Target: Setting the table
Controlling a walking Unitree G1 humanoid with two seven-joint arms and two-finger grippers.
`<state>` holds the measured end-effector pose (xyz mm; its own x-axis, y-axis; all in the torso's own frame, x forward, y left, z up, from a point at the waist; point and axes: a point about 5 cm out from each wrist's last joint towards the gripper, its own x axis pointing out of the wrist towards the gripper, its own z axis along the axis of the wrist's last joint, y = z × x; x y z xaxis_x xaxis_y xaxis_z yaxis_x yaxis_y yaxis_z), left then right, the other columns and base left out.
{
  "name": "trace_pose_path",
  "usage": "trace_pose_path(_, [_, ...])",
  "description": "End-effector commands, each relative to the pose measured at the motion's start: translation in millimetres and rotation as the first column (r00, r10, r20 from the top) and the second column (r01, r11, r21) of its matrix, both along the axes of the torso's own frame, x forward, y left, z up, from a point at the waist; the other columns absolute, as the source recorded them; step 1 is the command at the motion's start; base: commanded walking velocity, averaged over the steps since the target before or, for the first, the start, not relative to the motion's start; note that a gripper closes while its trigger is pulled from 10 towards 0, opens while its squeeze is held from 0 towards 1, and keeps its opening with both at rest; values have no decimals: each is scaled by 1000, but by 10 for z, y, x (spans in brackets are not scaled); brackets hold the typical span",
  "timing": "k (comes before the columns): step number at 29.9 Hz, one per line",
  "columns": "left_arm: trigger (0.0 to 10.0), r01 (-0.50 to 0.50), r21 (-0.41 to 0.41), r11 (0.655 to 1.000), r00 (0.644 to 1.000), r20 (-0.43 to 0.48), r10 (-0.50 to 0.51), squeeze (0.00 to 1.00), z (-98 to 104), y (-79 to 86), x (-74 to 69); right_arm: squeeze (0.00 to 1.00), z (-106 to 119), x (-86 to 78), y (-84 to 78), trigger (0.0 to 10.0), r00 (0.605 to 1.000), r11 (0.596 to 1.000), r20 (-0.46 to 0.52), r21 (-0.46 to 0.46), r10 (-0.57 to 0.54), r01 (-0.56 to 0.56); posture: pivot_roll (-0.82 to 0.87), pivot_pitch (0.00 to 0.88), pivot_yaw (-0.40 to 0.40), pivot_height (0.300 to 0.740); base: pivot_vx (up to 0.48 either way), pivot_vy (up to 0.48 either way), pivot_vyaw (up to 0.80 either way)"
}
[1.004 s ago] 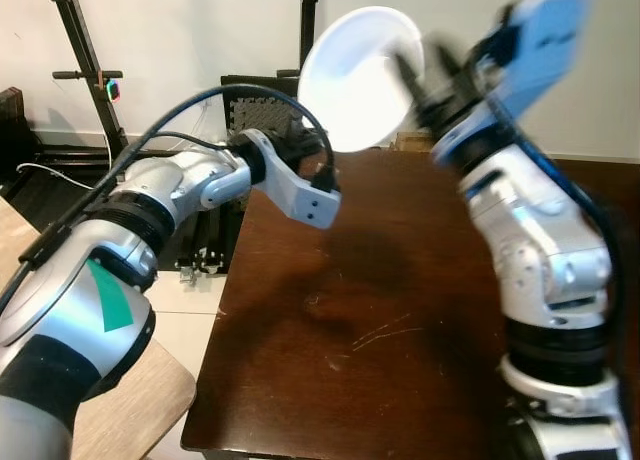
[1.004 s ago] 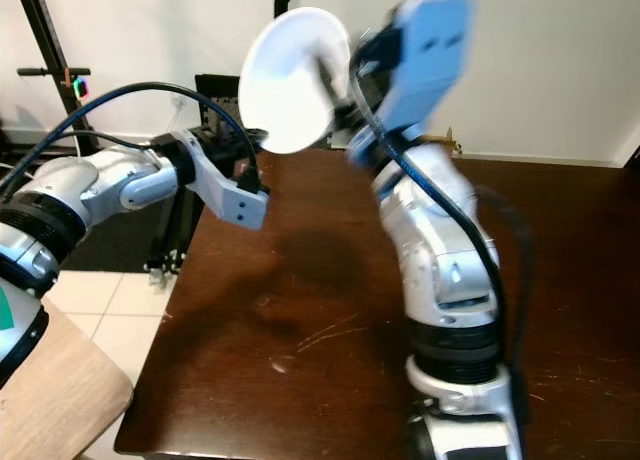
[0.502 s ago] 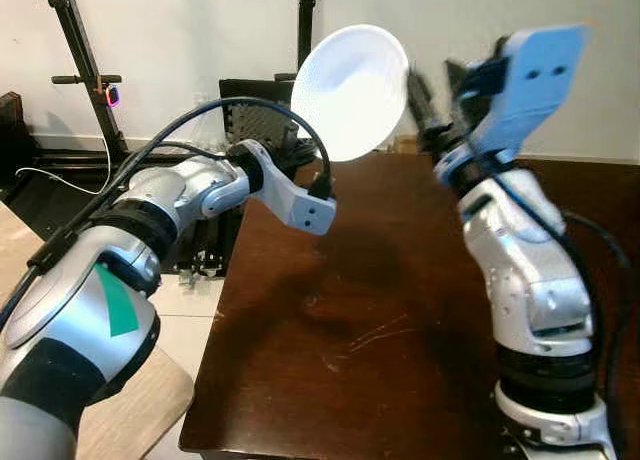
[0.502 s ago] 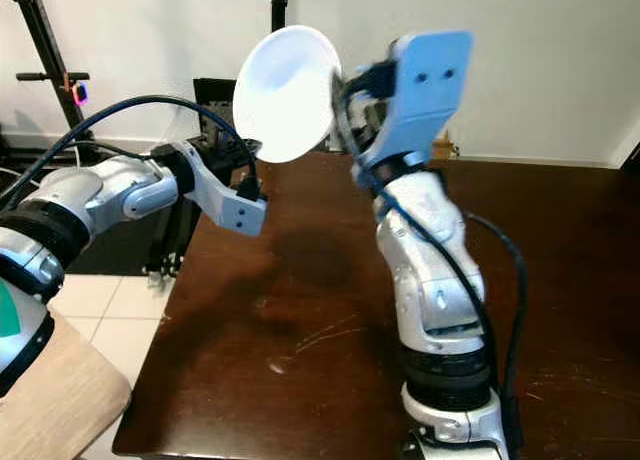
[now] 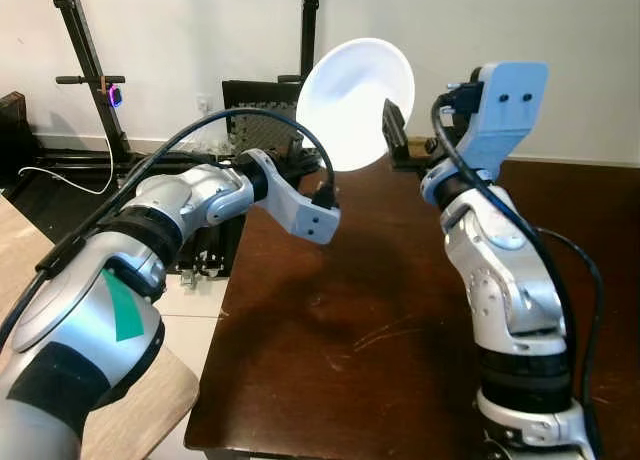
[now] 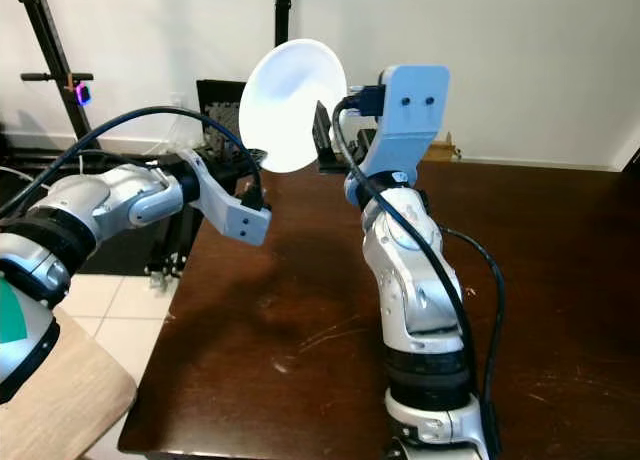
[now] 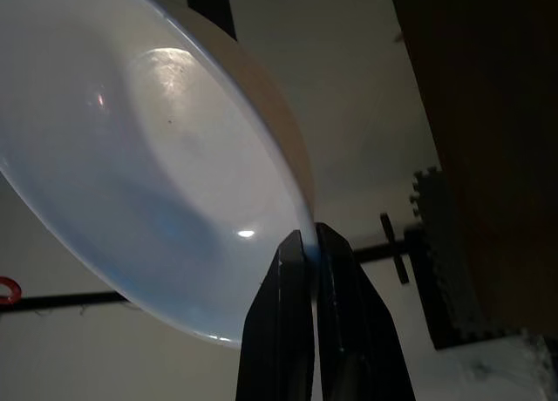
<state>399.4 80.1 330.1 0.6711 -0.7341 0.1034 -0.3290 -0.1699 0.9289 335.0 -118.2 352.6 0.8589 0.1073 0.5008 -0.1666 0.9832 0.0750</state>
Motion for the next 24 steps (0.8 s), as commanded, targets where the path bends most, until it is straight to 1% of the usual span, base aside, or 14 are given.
trace_pose_path(1, [10000, 38, -4, 999, 999, 5, -38, 0, 20, -64, -30, 0, -5, 40, -4, 10000, 1000, 999, -25, 43, 5, -4, 23, 28, 18, 740, 0, 0, 0])
trace_pose_path(2, [10000, 55, -9, 998, 998, 10, -54, 0, 32, -89, -43, 0, -48, 88, 2, 10000, 998, 996, -64, 90, 26, -21, 24, 25, 16, 740, 0, 0, 0])
trace_pose_path(3, [10000, 55, -9, 998, 998, 10, -54, 0, 32, -89, -43, 0, -48, 88, 2, 10000, 998, 996, -64, 90, 26, -21, 24, 25, 16, 740, 0, 0, 0])
trace_pose_path(7, [10000, 98, -11, 995, 995, 18, -98, 0, 25, -156, -79, 0, -193, 217, 39, 10000, 978, 978, -171, 192, 119, -86, 27, 25, 13, 740, 0, 0, 0])
trace_pose_path(8, [10000, 98, -11, 995, 995, 18, -98, 0, 25, -156, -79, 0, -193, 217, 39, 10000, 978, 978, -171, 192, 119, -86, 27, 25, 13, 740, 0, 0, 0])
trace_pose_path(9, [10000, 102, -6, 995, 995, 16, -102, 0, 13, -163, -82, 0, -214, 235, 29, 4549, 973, 971, -187, 222, 132, -89, 31, 23, 12, 740, 0, 0, 0])
trace_pose_path(10, [10000, 104, 2, 995, 994, 13, -104, 0, -2, -166, -84, 0, -221, 244, 15, 0, 970, 965, -192, 244, 146, -97, 31, 23, 12, 740, 0, 0, 0])
trace_pose_path(13, [10000, 106, 15, 994, 994, 4, -106, 0, -32, -162, -86, 0, -220, 259, -46, 0, 969, 952, -194, 290, 156, -95, 32, 18, 14, 740, 0, 0, 0])
trace_pose_path(16, [10000, 104, 19, 994, 995, -1, -104, 0, -46, -151, -84, 0, -212, 261, -98, 0, 971, 947, -192, 311, 140, -75, 29, 17, 17, 740, 0, 0, 0])
trace_pose_path(24, [10000, 86, 24, 996, 996, -28, -85, 0, -130, -128, -66, 0, -201, 221, -162, 0, 978, 952, -171, 299, 121, -66, 19, 15, 22, 740, 0, 0, 0])
